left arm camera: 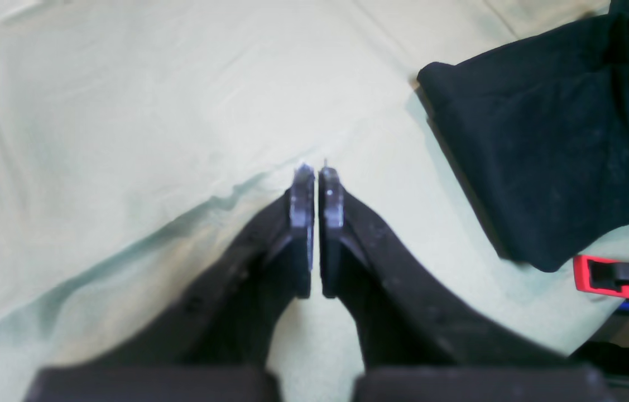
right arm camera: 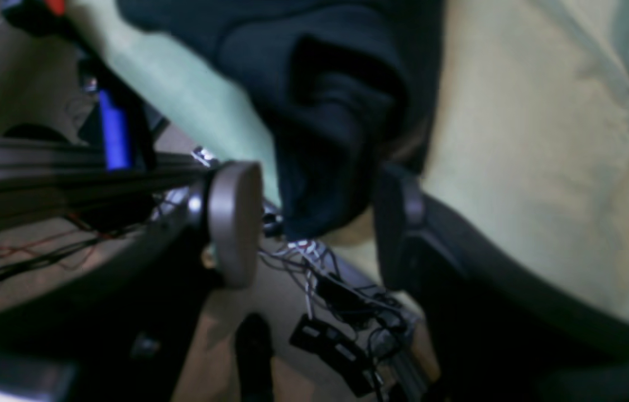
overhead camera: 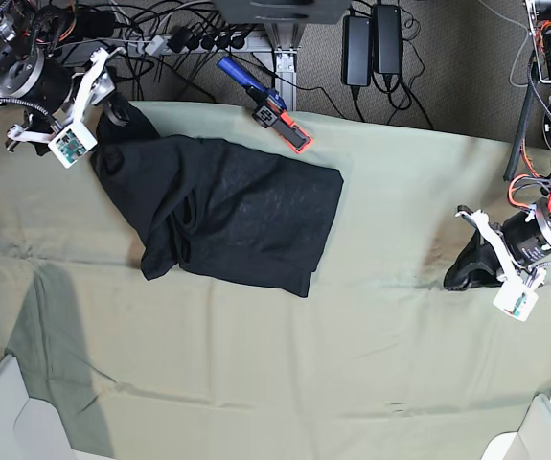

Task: Fold the T-shirt properly
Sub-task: 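Hold the shirt corner with the right gripper while adjusting its grip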

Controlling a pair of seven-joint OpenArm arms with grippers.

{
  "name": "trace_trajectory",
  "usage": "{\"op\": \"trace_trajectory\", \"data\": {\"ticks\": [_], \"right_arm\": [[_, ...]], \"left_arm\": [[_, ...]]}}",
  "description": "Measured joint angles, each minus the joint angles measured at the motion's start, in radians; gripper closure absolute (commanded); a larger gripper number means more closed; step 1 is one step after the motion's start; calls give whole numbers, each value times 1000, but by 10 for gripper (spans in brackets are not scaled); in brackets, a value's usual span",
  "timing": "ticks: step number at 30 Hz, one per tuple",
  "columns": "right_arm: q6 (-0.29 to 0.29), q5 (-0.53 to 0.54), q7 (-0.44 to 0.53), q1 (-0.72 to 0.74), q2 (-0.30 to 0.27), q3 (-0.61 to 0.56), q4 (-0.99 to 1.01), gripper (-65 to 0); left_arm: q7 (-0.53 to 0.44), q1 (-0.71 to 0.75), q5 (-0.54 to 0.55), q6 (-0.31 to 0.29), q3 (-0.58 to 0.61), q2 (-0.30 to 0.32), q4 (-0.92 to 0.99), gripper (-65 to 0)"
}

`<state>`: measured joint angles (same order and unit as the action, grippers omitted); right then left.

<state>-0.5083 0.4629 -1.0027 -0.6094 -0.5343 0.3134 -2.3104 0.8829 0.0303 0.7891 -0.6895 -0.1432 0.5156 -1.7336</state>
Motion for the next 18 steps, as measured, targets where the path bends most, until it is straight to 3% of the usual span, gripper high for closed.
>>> {"op": "trace_trajectory", "data": {"ticks": [18], "right_arm": [[0, -41, 63, 61, 0, -40, 119, -322]], "left_arm": [[0, 0, -2, 0, 0, 0, 0, -50]]}}
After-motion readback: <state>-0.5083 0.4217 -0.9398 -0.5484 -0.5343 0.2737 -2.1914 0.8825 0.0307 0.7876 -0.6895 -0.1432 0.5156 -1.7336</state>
